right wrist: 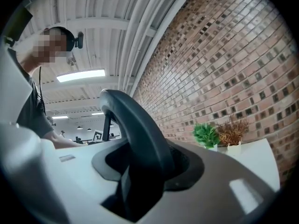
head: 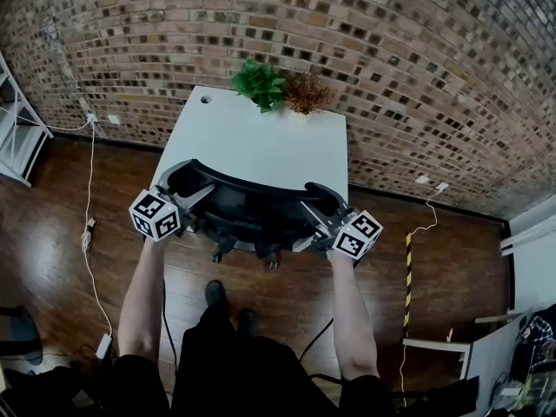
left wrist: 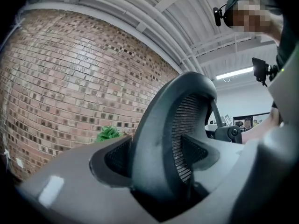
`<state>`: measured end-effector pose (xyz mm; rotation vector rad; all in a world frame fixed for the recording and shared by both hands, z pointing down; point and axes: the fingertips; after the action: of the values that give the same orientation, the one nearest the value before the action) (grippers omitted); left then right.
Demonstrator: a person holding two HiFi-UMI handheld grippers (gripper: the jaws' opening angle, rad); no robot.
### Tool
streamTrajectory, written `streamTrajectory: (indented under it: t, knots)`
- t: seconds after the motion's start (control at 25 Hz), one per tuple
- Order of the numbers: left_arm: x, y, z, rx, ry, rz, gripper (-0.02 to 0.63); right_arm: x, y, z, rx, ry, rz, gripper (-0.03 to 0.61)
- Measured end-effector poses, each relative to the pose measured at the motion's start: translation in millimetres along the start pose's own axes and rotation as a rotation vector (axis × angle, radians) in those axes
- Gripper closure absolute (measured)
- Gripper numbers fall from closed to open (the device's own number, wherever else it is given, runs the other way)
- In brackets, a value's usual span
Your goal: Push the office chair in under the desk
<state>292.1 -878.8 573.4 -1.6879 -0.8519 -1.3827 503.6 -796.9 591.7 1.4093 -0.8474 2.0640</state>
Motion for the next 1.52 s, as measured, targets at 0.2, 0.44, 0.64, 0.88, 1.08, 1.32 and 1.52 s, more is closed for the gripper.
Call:
streamTrajectory:
  t: [0.2,0.44,0.64,0.88,1.08,1.32,1.52]
  knots:
    - [-1,-12,-1,-0.005,-0.007,0.027,0.189,8,2,-6,0.000,0.008,-0.010,0.387]
    - [-53,-81,-15,-0.206,0.003,0.088,0.126,-28,-33,-31,0.118,-0.165,0.035,0.359]
    - [-14,-150,13,-0.266,-0.094,0.082,0.159,14,-92,3,0.380,0.083,0.105,0.401]
    - [50,-199,111,-0.154,-0.182,0.031,0.158,174,-236,-53,0.848,0.695,0.260,0.407]
    - [33,-211,216,0.096,-0.266,0.024,0.167,201,-264,-182,0.930,0.749,0.197,0.578]
    - [57,-272,367,0.419,-0.295,0.037,0.231,190,-113,-362,0.397,0.377,-0.020,0.575]
    - [48,-362,394,0.370,-0.484,0.220,0.307,198,-80,-483,0.386,0.132,-0.115,0.571]
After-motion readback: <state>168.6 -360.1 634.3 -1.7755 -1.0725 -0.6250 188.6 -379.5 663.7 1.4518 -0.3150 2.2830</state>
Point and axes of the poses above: the fingertips, and each gripper's own axes: y forward along the fingers, z to its right, x out of its underside, and after that the axes turned 4 degrees about z, right-handed
